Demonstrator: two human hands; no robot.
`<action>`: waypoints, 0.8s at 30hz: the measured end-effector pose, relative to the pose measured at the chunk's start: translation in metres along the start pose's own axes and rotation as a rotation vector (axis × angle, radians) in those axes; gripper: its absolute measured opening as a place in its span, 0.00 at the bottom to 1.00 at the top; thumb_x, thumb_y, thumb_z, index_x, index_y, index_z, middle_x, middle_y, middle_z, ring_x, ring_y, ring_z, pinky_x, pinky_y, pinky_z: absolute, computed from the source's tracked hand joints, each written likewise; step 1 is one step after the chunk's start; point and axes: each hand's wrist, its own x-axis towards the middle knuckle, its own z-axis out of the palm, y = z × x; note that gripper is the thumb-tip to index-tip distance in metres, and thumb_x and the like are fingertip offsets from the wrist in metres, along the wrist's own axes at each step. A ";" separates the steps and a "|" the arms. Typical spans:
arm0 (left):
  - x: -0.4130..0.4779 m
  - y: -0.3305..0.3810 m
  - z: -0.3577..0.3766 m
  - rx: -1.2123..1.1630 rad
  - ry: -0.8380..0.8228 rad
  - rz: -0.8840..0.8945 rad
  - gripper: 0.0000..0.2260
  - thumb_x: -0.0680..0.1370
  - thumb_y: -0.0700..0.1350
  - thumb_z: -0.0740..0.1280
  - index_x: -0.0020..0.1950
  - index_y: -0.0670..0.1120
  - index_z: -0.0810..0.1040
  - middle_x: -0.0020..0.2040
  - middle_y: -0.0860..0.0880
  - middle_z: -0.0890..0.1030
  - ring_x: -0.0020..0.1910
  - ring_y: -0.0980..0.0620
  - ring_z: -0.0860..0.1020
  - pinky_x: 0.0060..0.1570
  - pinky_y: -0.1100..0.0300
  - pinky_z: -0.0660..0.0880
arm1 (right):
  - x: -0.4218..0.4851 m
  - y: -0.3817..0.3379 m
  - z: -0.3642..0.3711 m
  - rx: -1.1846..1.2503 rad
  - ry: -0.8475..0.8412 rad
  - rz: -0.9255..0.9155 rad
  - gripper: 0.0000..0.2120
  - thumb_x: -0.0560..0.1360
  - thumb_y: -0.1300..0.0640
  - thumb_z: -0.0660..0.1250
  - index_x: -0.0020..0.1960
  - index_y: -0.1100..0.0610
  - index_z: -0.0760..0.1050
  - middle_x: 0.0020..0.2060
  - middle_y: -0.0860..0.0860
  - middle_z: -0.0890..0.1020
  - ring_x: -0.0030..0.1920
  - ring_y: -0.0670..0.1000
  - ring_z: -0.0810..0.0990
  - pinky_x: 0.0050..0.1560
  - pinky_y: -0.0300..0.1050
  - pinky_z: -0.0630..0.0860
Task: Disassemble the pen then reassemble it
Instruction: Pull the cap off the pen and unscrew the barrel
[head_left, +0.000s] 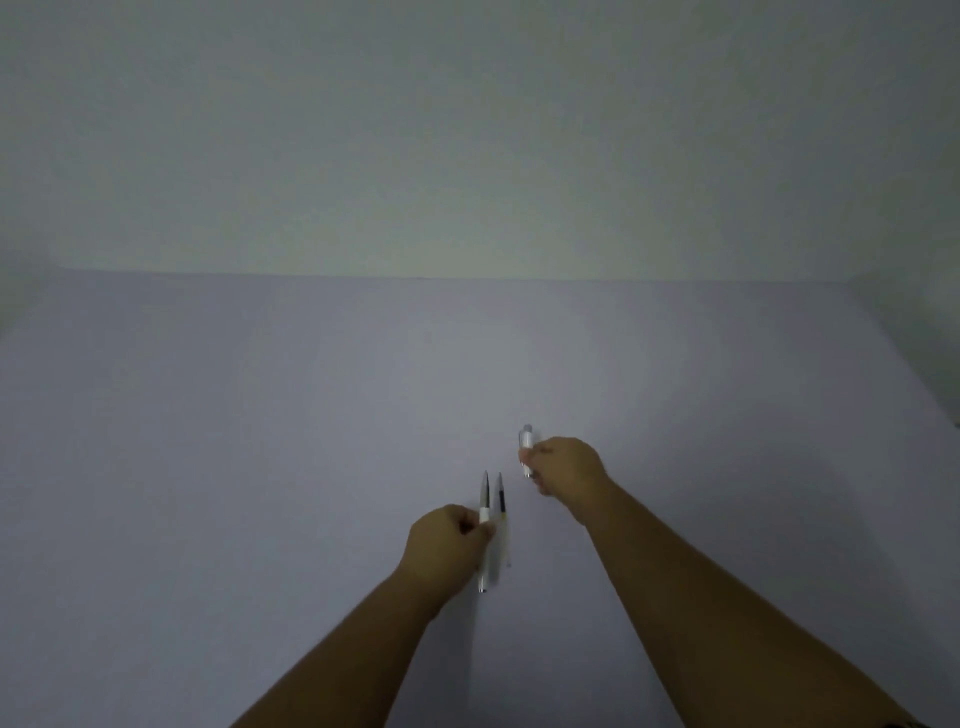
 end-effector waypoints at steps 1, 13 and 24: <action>0.001 0.000 -0.001 -0.003 0.007 -0.005 0.08 0.75 0.47 0.66 0.42 0.43 0.81 0.44 0.40 0.84 0.45 0.43 0.82 0.52 0.47 0.79 | 0.000 0.009 0.003 -0.058 -0.016 0.007 0.12 0.75 0.54 0.65 0.40 0.62 0.78 0.36 0.60 0.79 0.37 0.57 0.77 0.51 0.56 0.77; 0.008 -0.001 0.005 -0.105 0.020 -0.059 0.04 0.73 0.47 0.69 0.40 0.48 0.80 0.42 0.45 0.83 0.45 0.45 0.82 0.50 0.46 0.80 | -0.008 0.029 0.025 -0.062 0.110 0.043 0.08 0.68 0.56 0.73 0.42 0.56 0.75 0.42 0.56 0.83 0.44 0.58 0.83 0.47 0.50 0.80; 0.007 -0.001 0.003 -0.102 0.025 -0.062 0.03 0.74 0.46 0.69 0.41 0.48 0.79 0.43 0.45 0.83 0.45 0.45 0.82 0.51 0.46 0.81 | -0.011 0.030 0.029 -0.121 0.146 0.044 0.08 0.70 0.53 0.71 0.41 0.58 0.77 0.41 0.56 0.84 0.36 0.53 0.78 0.38 0.41 0.70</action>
